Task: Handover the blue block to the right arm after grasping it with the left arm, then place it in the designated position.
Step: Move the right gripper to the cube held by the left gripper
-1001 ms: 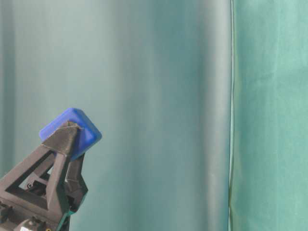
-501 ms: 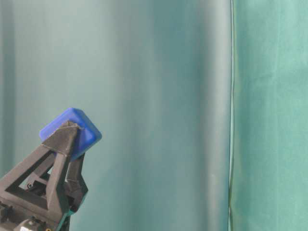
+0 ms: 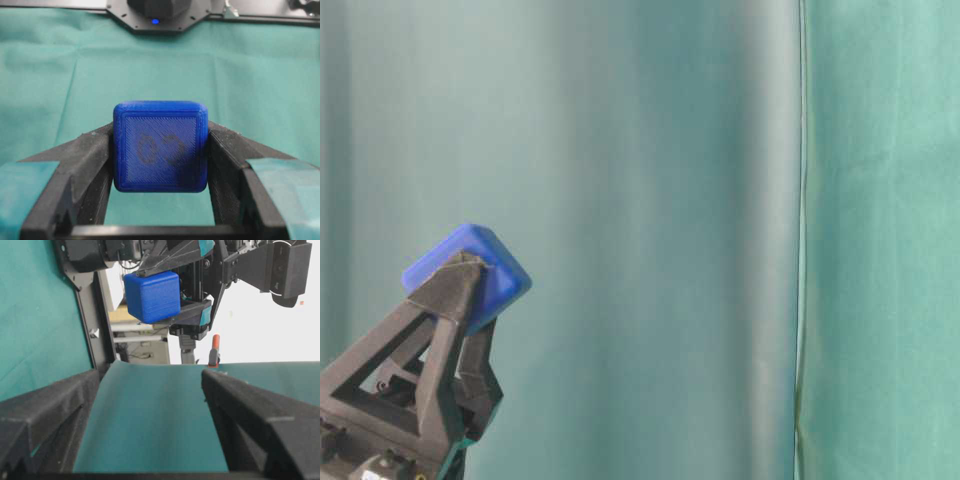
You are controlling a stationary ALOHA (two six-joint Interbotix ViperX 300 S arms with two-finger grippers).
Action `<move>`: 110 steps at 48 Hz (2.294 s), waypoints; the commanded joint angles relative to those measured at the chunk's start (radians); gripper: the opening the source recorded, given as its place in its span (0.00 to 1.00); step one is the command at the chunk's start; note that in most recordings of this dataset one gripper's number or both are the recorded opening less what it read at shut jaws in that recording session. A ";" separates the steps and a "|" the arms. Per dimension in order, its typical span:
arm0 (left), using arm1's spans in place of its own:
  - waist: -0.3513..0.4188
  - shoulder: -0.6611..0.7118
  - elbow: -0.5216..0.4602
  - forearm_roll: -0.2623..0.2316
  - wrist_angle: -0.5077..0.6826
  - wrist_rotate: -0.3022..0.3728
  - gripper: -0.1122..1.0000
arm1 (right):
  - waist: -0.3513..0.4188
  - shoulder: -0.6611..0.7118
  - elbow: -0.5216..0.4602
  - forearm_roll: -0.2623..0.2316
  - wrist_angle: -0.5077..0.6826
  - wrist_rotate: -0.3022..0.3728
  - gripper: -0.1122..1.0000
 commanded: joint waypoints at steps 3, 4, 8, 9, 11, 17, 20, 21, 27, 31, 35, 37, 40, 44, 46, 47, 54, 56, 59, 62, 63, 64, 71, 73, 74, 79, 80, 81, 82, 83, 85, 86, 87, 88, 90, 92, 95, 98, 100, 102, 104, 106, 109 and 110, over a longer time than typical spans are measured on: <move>0.002 -0.020 -0.012 0.000 -0.009 -0.002 0.52 | -0.002 0.005 -0.028 0.000 -0.008 0.002 0.92; 0.002 -0.020 -0.012 -0.002 -0.009 -0.002 0.52 | -0.002 0.005 -0.028 0.000 -0.008 0.002 0.91; 0.002 -0.020 -0.012 -0.002 -0.009 -0.002 0.52 | -0.002 0.006 -0.028 0.000 -0.008 0.003 0.91; 0.002 -0.020 -0.012 -0.002 -0.009 -0.002 0.52 | -0.002 0.005 -0.028 0.000 -0.008 0.003 0.91; 0.002 -0.020 -0.012 -0.002 -0.009 -0.002 0.52 | -0.002 0.006 -0.028 0.000 -0.008 0.003 0.92; 0.003 -0.020 -0.012 0.000 -0.011 -0.002 0.52 | -0.002 0.006 -0.028 0.000 -0.008 0.003 0.91; 0.002 -0.020 -0.012 -0.002 -0.009 -0.002 0.52 | -0.002 0.006 -0.028 0.000 -0.006 0.003 0.91; 0.002 -0.020 -0.012 -0.002 -0.009 -0.002 0.52 | -0.003 0.006 -0.026 0.000 -0.006 0.003 0.91; 0.002 -0.020 -0.011 0.000 -0.009 -0.002 0.52 | -0.002 0.005 -0.028 0.000 -0.006 0.003 0.91; 0.002 -0.020 -0.012 -0.002 -0.009 -0.002 0.52 | -0.002 0.005 -0.028 0.000 -0.006 0.003 0.91; 0.003 -0.020 -0.012 -0.002 -0.009 -0.002 0.52 | -0.002 0.006 -0.028 0.000 -0.008 0.003 0.91; 0.002 -0.020 -0.012 -0.002 -0.009 -0.002 0.52 | -0.002 0.006 -0.028 0.000 -0.006 0.003 0.91; 0.003 -0.020 -0.012 -0.002 -0.009 -0.002 0.52 | -0.002 0.006 -0.028 0.000 -0.008 0.003 0.91; 0.002 -0.020 -0.012 -0.002 -0.009 -0.002 0.52 | -0.002 0.012 -0.028 0.000 -0.008 0.003 0.91; 0.002 -0.020 -0.012 -0.002 -0.009 -0.002 0.52 | -0.003 0.015 -0.029 0.000 -0.008 0.003 0.91; 0.003 -0.020 -0.012 -0.002 -0.009 -0.002 0.52 | -0.002 0.017 -0.029 0.000 -0.008 0.003 0.91; 0.002 -0.020 -0.012 -0.002 -0.009 -0.002 0.52 | -0.003 0.037 -0.040 0.000 -0.008 0.003 0.91; 0.002 -0.020 -0.012 -0.002 -0.009 -0.002 0.52 | -0.003 0.049 -0.048 0.000 -0.009 0.003 0.91; 0.003 -0.020 -0.012 0.000 -0.009 -0.002 0.52 | -0.003 0.067 -0.058 0.000 -0.012 0.003 0.91; 0.002 -0.020 -0.012 0.000 -0.009 -0.002 0.52 | -0.002 0.091 -0.072 0.000 -0.020 0.003 0.91; 0.002 -0.020 -0.012 -0.002 -0.009 -0.002 0.52 | -0.002 0.098 -0.077 0.000 -0.023 0.003 0.91; 0.002 -0.020 -0.012 -0.002 -0.009 -0.002 0.52 | -0.002 0.107 -0.083 0.000 -0.026 0.003 0.91; 0.002 -0.020 -0.012 -0.002 -0.009 -0.002 0.52 | -0.003 0.183 -0.138 0.000 -0.052 0.003 0.91; 0.002 -0.021 -0.011 -0.002 -0.009 -0.002 0.52 | -0.002 0.206 -0.155 0.000 -0.054 0.003 0.91; 0.002 -0.021 -0.011 -0.002 -0.009 -0.002 0.52 | -0.003 0.224 -0.170 0.000 -0.054 0.003 0.91; 0.002 -0.021 -0.011 -0.002 -0.009 -0.002 0.52 | -0.003 0.290 -0.222 0.000 -0.055 0.003 0.91; 0.003 -0.020 -0.011 0.000 -0.009 -0.002 0.52 | -0.003 0.304 -0.233 0.000 -0.055 0.003 0.91; 0.002 -0.020 -0.011 -0.002 -0.009 -0.002 0.52 | -0.003 0.318 -0.244 0.000 -0.055 0.003 0.91; 0.002 -0.021 -0.011 -0.002 -0.009 -0.002 0.52 | -0.006 0.331 -0.256 0.000 -0.055 0.003 0.91; 0.003 -0.020 -0.011 -0.002 -0.009 -0.002 0.52 | -0.009 0.351 -0.273 0.000 -0.055 0.003 0.91; 0.003 -0.021 -0.011 -0.002 -0.009 -0.002 0.52 | -0.014 0.379 -0.293 0.000 -0.055 0.003 0.91; 0.002 -0.021 -0.011 -0.002 -0.008 -0.002 0.52 | -0.015 0.393 -0.305 0.000 -0.055 0.002 0.91; 0.002 -0.021 -0.011 -0.002 -0.009 -0.002 0.52 | -0.018 0.413 -0.321 0.000 -0.055 0.002 0.91; 0.002 -0.021 -0.011 -0.002 -0.009 -0.002 0.52 | -0.020 0.426 -0.331 0.000 -0.055 0.002 0.91; 0.002 -0.023 -0.011 0.000 -0.009 -0.002 0.52 | -0.020 0.454 -0.353 0.000 -0.058 0.002 0.91; 0.002 -0.021 -0.011 -0.002 -0.009 -0.002 0.52 | -0.020 0.480 -0.371 0.000 -0.064 0.000 0.91; 0.002 -0.020 -0.011 -0.002 -0.008 -0.002 0.52 | -0.020 0.520 -0.399 -0.002 -0.081 -0.002 0.91; 0.002 -0.021 -0.011 -0.002 -0.009 -0.002 0.52 | -0.020 0.555 -0.426 -0.002 -0.095 -0.002 0.91; 0.002 -0.021 -0.011 -0.002 -0.009 -0.002 0.52 | -0.020 0.575 -0.443 -0.002 -0.098 -0.002 0.91; 0.002 -0.021 -0.011 -0.002 -0.009 -0.002 0.52 | -0.020 0.598 -0.465 -0.002 -0.101 -0.003 0.91; 0.002 -0.023 -0.011 -0.002 -0.008 -0.002 0.52 | -0.020 0.614 -0.482 -0.002 -0.101 -0.006 0.91; 0.002 -0.021 -0.011 -0.002 -0.009 -0.002 0.52 | -0.020 0.627 -0.494 -0.002 -0.103 -0.012 0.91; 0.002 -0.021 -0.011 -0.002 -0.009 -0.002 0.52 | -0.020 0.644 -0.511 -0.002 -0.103 -0.018 0.91; 0.002 -0.021 -0.011 0.000 -0.009 -0.002 0.52 | -0.020 0.649 -0.515 -0.002 -0.103 -0.020 0.91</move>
